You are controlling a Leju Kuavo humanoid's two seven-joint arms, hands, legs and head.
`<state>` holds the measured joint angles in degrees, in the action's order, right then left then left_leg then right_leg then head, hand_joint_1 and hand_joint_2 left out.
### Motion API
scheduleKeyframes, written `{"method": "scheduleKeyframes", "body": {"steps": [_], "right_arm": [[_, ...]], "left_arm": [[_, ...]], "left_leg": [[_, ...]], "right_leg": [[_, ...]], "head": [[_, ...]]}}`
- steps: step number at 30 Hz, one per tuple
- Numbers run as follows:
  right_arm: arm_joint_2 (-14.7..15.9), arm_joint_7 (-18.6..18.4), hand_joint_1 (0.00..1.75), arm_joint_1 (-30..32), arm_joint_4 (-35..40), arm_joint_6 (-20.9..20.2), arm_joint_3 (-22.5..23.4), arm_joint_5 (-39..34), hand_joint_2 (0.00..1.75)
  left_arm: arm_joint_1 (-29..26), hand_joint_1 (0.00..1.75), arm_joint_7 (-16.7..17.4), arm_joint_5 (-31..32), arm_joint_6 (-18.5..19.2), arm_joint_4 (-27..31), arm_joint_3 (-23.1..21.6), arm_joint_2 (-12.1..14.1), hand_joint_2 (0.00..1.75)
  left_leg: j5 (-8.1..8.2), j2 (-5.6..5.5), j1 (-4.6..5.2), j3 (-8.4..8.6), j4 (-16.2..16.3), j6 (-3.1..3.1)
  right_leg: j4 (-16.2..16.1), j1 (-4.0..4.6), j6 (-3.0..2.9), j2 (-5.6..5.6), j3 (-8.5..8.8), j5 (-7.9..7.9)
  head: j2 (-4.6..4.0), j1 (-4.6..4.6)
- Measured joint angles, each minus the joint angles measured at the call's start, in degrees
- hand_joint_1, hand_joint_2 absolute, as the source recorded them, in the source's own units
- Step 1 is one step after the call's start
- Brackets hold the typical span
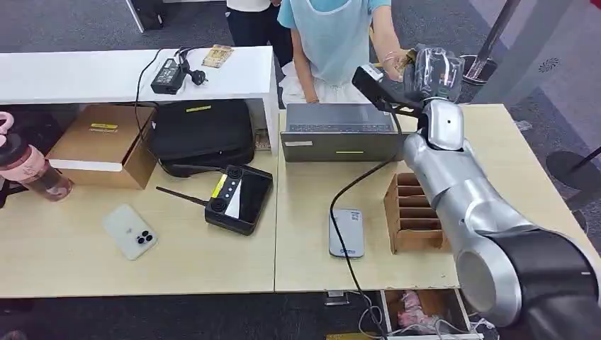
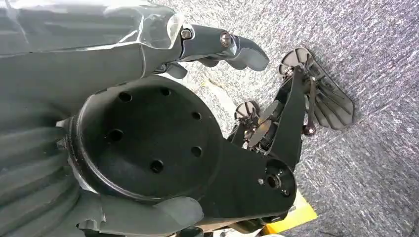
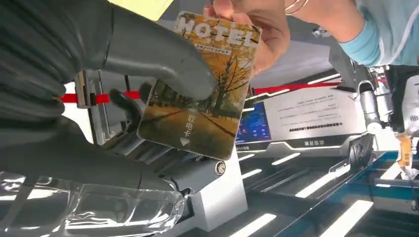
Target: Pass the card to the sensor for recognition and then transmit it.
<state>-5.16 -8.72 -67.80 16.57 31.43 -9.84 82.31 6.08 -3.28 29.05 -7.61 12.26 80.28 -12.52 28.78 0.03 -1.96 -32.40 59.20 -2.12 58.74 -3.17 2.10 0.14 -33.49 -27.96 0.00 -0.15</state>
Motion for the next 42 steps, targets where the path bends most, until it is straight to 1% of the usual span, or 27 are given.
{"method": "scheduleKeyframes", "body": {"steps": [5,9,14,18,20,27,32,36,37,38,42], "right_arm": [[0.2,0.0,1.75,0.2,0.0,0.5,0.0,0.5,1.75],[0.4,0.7,1.75,0.2,0.0,1.9,0.4,1.1,1.75],[0.6,2.0,1.75,0.2,0.0,4.1,1.5,1.6,1.75],[0.9,3.5,1.75,0.0,0.9,7.8,2.4,1.7,1.75],[1.0,3.9,1.75,-0.3,1.9,8.0,2.8,2.0,1.75],[2.4,3.9,1.75,-2.1,5.1,8.0,4.1,5.8,1.75],[4.0,5.0,1.75,-4.1,6.2,7.7,4.9,6.1,1.75],[5.7,6.1,1.62,-5.0,6.9,5.5,5.8,5.5,1.75],[6.2,6.5,1.66,-5.1,7.3,4.8,5.9,5.1,1.75],[6.7,7.0,1.75,-5.1,7.8,4.2,6.2,4.6,1.75],[8.7,10.3,1.75,-5.0,11.1,1.2,7.6,0.6,1.75]], "left_arm": [[0.0,0.00,0.0,-0.1,0.1,0.0,0.0,0.0,1.75],[0.0,0.00,0.0,-0.1,0.3,0.0,0.0,0.0,1.75],[0.0,0.00,0.0,0.1,0.7,0.0,0.0,0.0,1.75],[0.0,0.00,0.0,0.2,0.7,0.0,0.0,0.0,1.75],[0.0,0.00,0.2,0.1,0.5,0.0,0.0,0.0,1.75],[0.0,0.00,0.3,-1.2,-0.5,0.0,0.0,0.0,1.75],[0.0,0.00,0.3,-2.2,-1.4,0.0,0.0,0.0,1.75],[0.0,0.00,0.3,-2.5,-1.4,0.0,0.0,-0.2,1.75],[0.0,0.00,0.2,-2.5,-1.4,0.0,0.0,-0.2,1.75],[0.0,0.00,0.2,-2.5,-1.4,0.0,0.0,-0.2,1.75],[0.0,0.00,-0.2,-2.7,-1.4,0.0,0.0,-0.3,1.75]], "left_leg": [[0.00,0.00,0.00,0.00,0.0,0.00],[0.00,0.00,0.00,0.00,0.0,0.00],[0.00,0.00,0.00,0.01,0.0,0.00],[0.00,0.00,-0.01,0.00,0.0,0.00],[0.00,0.00,-0.01,0.00,0.0,0.00],[0.00,0.00,0.00,0.00,0.0,0.00],[0.00,0.00,-0.01,0.01,0.0,0.00],[0.00,0.00,0.00,0.01,0.0,0.00],[0.00,0.00,0.00,0.01,0.0,0.00],[0.00,-0.01,0.00,0.01,0.0,0.00],[0.00,-0.04,0.00,0.00,0.0,0.00]], "right_leg": [[0.0,0.00,0.00,0.00,-0.01,0.00],[0.0,0.00,0.00,0.00,0.00,0.00],[0.0,0.00,0.00,0.01,0.00,0.00],[0.0,0.01,0.00,0.00,0.00,0.00],[0.0,0.01,0.00,0.01,0.00,0.00],[0.0,0.01,0.00,0.00,0.00,0.00],[0.0,0.01,0.00,0.00,0.00,0.00],[0.0,0.01,0.00,0.00,0.00,0.00],[0.0,0.01,0.00,0.00,0.00,0.01],[0.0,0.01,0.00,-0.01,0.00,0.01],[0.0,0.01,0.00,-0.03,0.00,0.01]], "head": [[0.00,0.00],[0.00,0.00],[0.00,0.00],[0.00,0.00],[0.00,0.00],[0.00,0.00],[0.00,0.00],[0.00,0.00],[0.00,0.00],[0.00,-0.02],[0.00,0.00]]}}
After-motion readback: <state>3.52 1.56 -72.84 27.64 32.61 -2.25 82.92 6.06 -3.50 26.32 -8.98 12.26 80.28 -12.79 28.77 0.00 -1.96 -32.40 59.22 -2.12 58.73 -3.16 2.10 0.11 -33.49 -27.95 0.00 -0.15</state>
